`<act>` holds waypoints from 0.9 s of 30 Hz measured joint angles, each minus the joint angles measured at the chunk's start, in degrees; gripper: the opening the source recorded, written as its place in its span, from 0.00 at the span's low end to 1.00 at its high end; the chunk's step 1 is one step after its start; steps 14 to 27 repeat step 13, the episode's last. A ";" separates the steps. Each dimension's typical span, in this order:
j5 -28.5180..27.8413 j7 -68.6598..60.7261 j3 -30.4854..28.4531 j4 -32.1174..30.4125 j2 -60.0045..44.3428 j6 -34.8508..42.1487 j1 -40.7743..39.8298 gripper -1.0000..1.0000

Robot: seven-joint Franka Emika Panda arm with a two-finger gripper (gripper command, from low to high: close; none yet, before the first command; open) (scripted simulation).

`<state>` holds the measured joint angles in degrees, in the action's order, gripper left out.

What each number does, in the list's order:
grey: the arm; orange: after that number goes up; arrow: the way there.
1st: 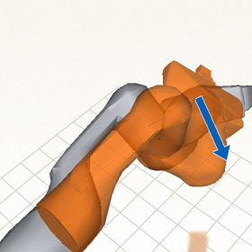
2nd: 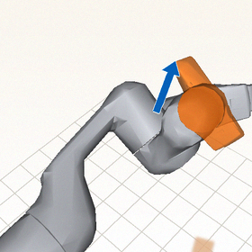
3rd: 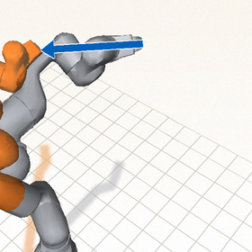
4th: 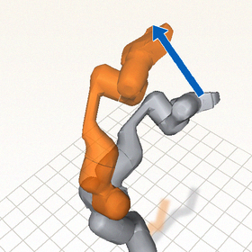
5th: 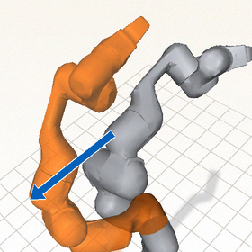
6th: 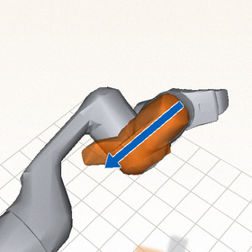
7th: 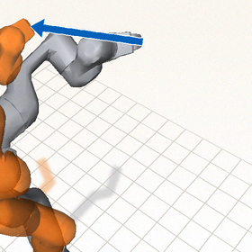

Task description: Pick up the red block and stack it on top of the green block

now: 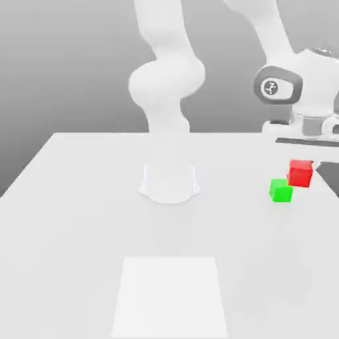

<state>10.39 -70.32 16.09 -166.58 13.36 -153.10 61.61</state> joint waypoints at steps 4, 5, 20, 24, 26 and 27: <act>0.06 -8.48 2.38 -1.95 0.07 -2.17 6.46 0.00; -0.50 -8.69 2.82 -2.03 -1.62 -3.96 6.51 0.00; -10.84 -2.21 2.41 -1.82 -13.37 -15.19 2.34 1.00; -10.84 -2.21 2.41 -1.82 -13.37 -15.19 2.34 1.00; -10.84 -2.21 2.41 -1.82 -13.37 -15.19 2.34 1.00; -10.84 -2.21 2.41 -1.82 -13.37 -15.19 2.34 1.00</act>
